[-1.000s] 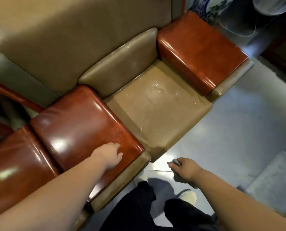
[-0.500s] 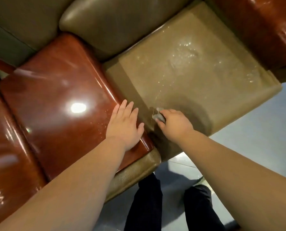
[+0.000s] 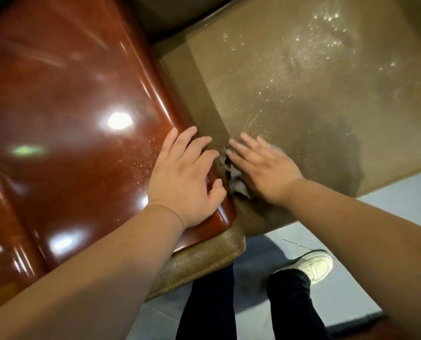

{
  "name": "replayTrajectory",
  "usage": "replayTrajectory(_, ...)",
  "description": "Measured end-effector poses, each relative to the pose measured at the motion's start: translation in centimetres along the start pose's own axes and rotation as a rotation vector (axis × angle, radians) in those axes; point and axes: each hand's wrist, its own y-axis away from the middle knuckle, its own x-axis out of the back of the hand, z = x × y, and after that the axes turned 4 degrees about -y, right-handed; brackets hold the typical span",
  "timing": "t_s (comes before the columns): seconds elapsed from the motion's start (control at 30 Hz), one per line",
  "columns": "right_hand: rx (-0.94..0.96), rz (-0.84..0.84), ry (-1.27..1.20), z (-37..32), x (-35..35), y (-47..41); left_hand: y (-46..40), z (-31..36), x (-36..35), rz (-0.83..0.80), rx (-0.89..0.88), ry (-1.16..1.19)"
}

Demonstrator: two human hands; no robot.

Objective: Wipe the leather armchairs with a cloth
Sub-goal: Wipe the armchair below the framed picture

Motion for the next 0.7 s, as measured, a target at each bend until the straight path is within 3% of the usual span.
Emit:
replayTrajectory(0.07, -0.199, 0.044, -0.046, 1.0, 1.7, -4.1, 0.0, 0.1, -0.1, 0.001, -0.014, 0.001)
replayTrajectory(0.13, -0.220, 0.064, -0.085, 0.2, 1.4, -3.7, -0.1, 0.1, 0.0, -0.005, -0.017, 0.003)
replayTrajectory(0.27, 0.047, 0.005, -0.082, -3.2, -1.8, 6.6, 0.0, 0.1, 0.0, 0.014, -0.012, 0.024)
replayTrajectory(0.37, 0.180, -0.015, -0.025, -1.2, -1.9, 6.4, 0.0, 0.0, -0.2, 0.036, -0.013, 0.038)
replayTrajectory(0.43, 0.079, 0.043, -0.008, 0.3, -0.8, 2.0, 0.1, -0.1, -0.3, 0.028, -0.015, 0.038)
replayTrajectory(0.57, -0.297, 0.181, -0.083, 0.4, 0.5, -2.0, 0.0, 0.1, -0.1, -0.010, -0.014, 0.009)
replayTrajectory(0.63, -0.267, 0.190, -0.105, -2.2, -0.9, 2.4, -0.1, 0.2, 0.0, -0.027, -0.013, 0.012)
replayTrajectory(0.7, -0.102, 0.136, -0.093, -4.8, -2.9, 8.5, 0.0, 0.3, 0.0, -0.022, -0.007, 0.012)
